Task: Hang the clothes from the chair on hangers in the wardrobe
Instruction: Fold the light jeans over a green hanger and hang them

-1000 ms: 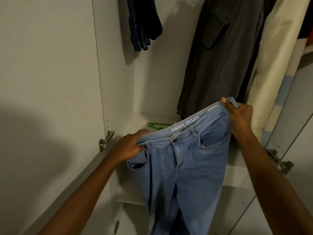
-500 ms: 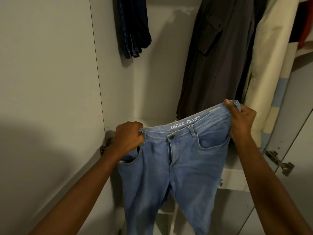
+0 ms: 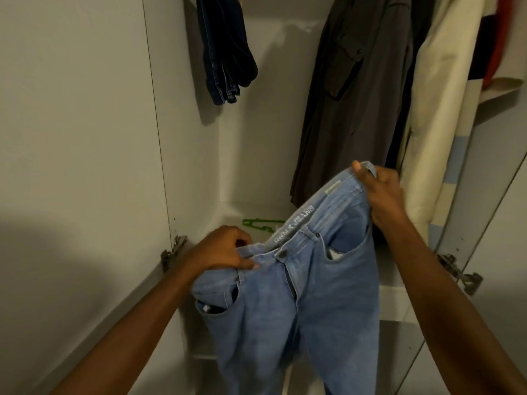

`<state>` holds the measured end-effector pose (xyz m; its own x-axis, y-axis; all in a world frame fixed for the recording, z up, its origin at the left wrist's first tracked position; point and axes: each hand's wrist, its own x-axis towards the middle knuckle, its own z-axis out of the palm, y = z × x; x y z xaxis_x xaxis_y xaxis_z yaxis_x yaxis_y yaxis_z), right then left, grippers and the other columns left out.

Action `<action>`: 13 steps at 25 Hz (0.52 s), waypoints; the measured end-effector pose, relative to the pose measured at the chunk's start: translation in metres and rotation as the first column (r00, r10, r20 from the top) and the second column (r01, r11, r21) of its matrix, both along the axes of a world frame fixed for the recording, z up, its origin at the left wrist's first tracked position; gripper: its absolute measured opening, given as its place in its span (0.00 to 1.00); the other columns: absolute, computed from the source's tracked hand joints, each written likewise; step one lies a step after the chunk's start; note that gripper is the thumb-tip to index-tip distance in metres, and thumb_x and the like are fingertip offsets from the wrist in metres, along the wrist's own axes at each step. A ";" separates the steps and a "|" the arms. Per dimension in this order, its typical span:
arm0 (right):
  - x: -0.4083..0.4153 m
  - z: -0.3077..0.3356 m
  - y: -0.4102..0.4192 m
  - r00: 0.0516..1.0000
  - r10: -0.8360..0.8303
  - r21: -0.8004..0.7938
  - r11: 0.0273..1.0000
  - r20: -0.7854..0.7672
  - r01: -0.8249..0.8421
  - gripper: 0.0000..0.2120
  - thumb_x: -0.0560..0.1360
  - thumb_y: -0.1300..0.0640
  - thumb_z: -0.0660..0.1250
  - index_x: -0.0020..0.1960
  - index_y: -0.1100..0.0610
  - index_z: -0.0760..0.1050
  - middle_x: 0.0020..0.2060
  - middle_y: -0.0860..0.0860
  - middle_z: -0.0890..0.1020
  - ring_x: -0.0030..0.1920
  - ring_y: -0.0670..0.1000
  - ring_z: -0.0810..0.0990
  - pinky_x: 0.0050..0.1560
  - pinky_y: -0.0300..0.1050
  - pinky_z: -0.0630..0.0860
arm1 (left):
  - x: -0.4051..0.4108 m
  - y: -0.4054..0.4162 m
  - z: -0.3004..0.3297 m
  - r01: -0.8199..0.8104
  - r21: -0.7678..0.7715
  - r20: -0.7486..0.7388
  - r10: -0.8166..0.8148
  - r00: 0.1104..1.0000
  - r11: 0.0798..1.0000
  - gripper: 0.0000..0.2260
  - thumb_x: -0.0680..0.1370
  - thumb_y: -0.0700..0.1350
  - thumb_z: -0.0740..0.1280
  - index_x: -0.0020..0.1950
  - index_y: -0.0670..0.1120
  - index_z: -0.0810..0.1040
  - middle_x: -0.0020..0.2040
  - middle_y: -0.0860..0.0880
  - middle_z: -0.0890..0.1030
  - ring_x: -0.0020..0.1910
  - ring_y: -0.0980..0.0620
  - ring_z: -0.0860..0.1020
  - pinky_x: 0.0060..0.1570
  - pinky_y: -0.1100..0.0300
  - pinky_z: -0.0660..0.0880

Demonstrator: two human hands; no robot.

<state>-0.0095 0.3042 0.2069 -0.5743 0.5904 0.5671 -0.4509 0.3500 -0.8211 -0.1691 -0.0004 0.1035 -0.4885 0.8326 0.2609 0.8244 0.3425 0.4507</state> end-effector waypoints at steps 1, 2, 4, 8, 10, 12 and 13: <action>-0.004 0.004 -0.009 0.998 0.057 0.031 0.998 -0.017 -0.056 0.15 0.78 0.55 0.73 0.35 0.55 0.74 0.31 0.48 0.80 0.32 0.46 0.79 0.36 0.40 0.77 | 0.011 0.010 -0.007 0.064 0.030 0.156 -0.068 0.985 0.998 0.24 0.63 0.64 0.82 0.54 0.56 0.81 0.48 0.59 0.84 0.48 0.62 0.81 0.50 0.60 0.79; -0.008 0.008 -0.018 0.995 0.093 0.060 0.994 -0.021 -0.091 0.15 0.78 0.57 0.72 0.34 0.54 0.74 0.30 0.48 0.79 0.31 0.46 0.78 0.36 0.40 0.76 | 0.026 0.021 -0.018 0.109 0.066 0.222 -0.122 0.968 0.992 0.32 0.62 0.63 0.82 0.61 0.55 0.79 0.55 0.60 0.84 0.54 0.63 0.81 0.55 0.62 0.79; -0.015 0.015 -0.031 0.993 0.116 0.126 0.985 0.014 -0.117 0.14 0.78 0.58 0.72 0.34 0.54 0.77 0.30 0.49 0.80 0.33 0.48 0.78 0.37 0.42 0.77 | 0.044 0.053 -0.046 0.077 0.077 0.140 -0.087 0.986 0.994 0.27 0.64 0.67 0.79 0.56 0.55 0.80 0.50 0.59 0.84 0.52 0.60 0.82 0.50 0.60 0.79; -0.010 0.020 -0.031 0.991 0.121 0.217 0.967 0.055 -0.130 0.12 0.78 0.57 0.72 0.36 0.57 0.78 0.32 0.52 0.81 0.34 0.49 0.79 0.37 0.42 0.77 | 0.027 0.078 -0.054 -0.063 0.084 0.138 0.051 0.989 0.995 0.15 0.76 0.58 0.73 0.43 0.47 0.78 0.39 0.49 0.81 0.42 0.47 0.82 0.42 0.54 0.76; 0.001 0.020 -0.023 0.998 0.051 0.238 0.970 0.020 -0.055 0.12 0.78 0.57 0.72 0.37 0.59 0.78 0.31 0.51 0.79 0.33 0.46 0.78 0.36 0.39 0.76 | 0.024 0.074 -0.036 -0.018 -0.033 0.094 0.021 0.995 0.999 0.16 0.80 0.55 0.69 0.41 0.45 0.75 0.36 0.48 0.78 0.37 0.49 0.79 0.41 0.53 0.77; 0.012 0.018 -0.011 0.999 -0.039 0.272 0.962 0.013 0.034 0.11 0.78 0.55 0.73 0.40 0.61 0.79 0.32 0.52 0.79 0.33 0.45 0.78 0.36 0.39 0.76 | 0.022 0.070 -0.014 -0.015 -0.175 -0.049 0.006 0.999 0.984 0.17 0.83 0.56 0.64 0.42 0.45 0.75 0.35 0.50 0.75 0.34 0.53 0.75 0.38 0.56 0.72; 0.018 0.015 -0.005 0.997 -0.073 0.285 0.956 0.011 0.067 0.10 0.78 0.54 0.73 0.43 0.60 0.81 0.34 0.54 0.81 0.35 0.47 0.80 0.38 0.40 0.78 | 0.020 0.070 -0.002 -0.040 -0.223 -0.105 0.017 0.994 0.974 0.17 0.83 0.56 0.62 0.44 0.44 0.75 0.36 0.50 0.75 0.34 0.53 0.74 0.38 0.56 0.73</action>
<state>0.0086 0.2989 0.2223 -0.5511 0.4454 0.7057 -0.4007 0.6006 -0.6919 -0.1491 0.0693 0.1016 -0.4934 0.8617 0.1184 0.8504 0.4494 0.2735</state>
